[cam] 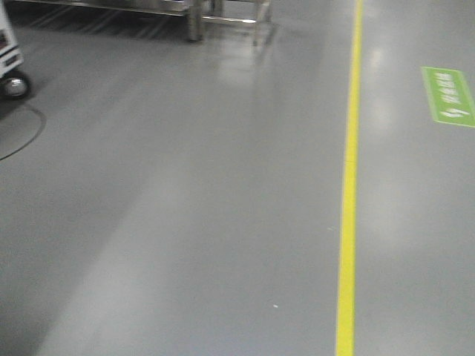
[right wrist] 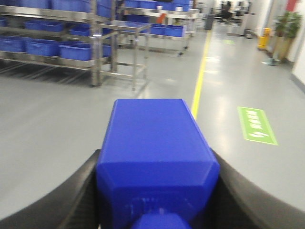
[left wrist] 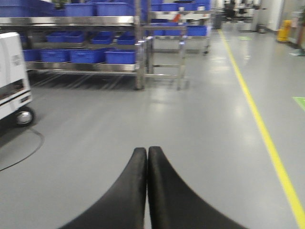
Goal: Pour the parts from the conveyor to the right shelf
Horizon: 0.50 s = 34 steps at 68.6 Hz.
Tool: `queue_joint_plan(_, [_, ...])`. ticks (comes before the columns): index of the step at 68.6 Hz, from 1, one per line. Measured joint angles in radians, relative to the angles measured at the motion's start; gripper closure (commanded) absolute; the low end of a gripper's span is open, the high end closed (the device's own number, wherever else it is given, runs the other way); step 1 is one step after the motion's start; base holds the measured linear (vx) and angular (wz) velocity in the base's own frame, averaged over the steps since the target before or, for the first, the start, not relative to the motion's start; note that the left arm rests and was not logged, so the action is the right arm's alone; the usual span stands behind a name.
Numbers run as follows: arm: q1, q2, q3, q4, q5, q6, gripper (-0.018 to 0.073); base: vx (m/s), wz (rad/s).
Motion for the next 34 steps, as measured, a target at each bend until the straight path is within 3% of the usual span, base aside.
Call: queue_joint_plan(34, [0.000,0.000,0.000,0.000,0.000,0.000,0.0565,-0.12,-0.50])
